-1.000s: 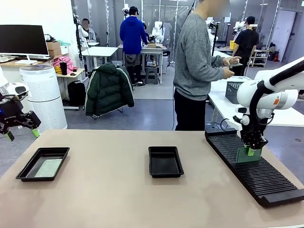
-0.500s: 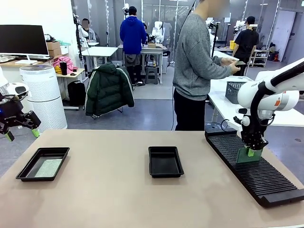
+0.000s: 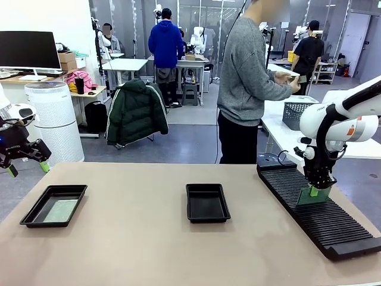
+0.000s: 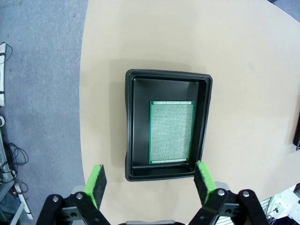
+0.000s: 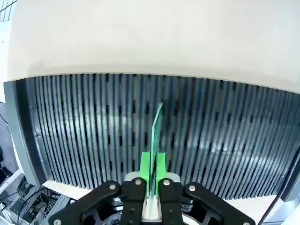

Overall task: Inspect and transfer BCBs to ESD trays.
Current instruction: Pick up the Blank PCB from the PCB Rack and place it in the right ESD tray.

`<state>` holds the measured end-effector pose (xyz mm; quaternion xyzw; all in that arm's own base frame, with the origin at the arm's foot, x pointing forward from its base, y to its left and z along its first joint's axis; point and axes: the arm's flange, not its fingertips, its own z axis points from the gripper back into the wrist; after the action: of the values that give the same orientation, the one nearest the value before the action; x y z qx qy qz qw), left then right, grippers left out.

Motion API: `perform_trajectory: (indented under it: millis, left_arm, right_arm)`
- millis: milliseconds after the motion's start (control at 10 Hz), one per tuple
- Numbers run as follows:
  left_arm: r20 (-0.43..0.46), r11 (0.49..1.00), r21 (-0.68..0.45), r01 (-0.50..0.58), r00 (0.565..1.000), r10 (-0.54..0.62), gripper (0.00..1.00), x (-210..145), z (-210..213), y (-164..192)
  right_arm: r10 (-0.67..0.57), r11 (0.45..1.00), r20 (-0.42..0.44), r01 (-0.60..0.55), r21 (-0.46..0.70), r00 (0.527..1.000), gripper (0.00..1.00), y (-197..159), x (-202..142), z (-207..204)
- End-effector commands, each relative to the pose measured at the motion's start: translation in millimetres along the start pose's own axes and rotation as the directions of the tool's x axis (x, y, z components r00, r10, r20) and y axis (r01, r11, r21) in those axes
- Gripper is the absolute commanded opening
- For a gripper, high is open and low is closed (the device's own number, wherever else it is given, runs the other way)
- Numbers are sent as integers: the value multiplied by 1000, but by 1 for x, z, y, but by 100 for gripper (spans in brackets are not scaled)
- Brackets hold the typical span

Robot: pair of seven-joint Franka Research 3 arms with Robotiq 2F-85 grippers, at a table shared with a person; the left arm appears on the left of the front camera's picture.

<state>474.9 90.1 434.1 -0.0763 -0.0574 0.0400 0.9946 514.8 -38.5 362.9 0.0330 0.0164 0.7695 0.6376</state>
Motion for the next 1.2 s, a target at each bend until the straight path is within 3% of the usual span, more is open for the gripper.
perform_trajectory:
  millis: [0,1100]
  left_arm:
    - [14,1000,-10,19,1000,-18,100,-1,-3,2]
    - [14,1000,-10,19,1000,-18,100,-1,-3,2]
  right_arm:
    - [-31,999,14,31,-33,999,3,11,1,-6]
    - [-16,1000,-1,16,-25,1000,0,5,0,0]
